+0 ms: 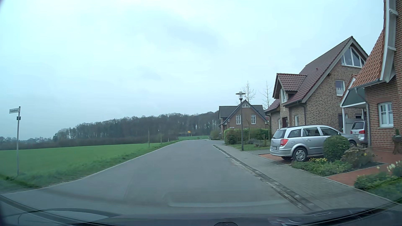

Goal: Follow the waypoints while adhering to traffic rules and regulations

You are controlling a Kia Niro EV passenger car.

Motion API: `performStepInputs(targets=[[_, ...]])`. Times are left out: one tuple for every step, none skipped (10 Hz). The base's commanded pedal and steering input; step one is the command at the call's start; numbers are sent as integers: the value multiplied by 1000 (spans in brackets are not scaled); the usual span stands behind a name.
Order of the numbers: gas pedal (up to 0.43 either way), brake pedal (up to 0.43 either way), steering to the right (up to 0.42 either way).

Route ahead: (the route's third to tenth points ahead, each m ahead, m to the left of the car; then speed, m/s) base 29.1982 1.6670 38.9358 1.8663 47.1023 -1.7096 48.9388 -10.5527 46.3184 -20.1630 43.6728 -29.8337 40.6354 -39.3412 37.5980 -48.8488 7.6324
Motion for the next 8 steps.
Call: performStepInputs(targets=[[169,0,-46],[157,0,-36],[157,0,-28],[157,0,-27],[157,0,-26],[157,0,-24],[157,0,-18],[157,0,-15]])
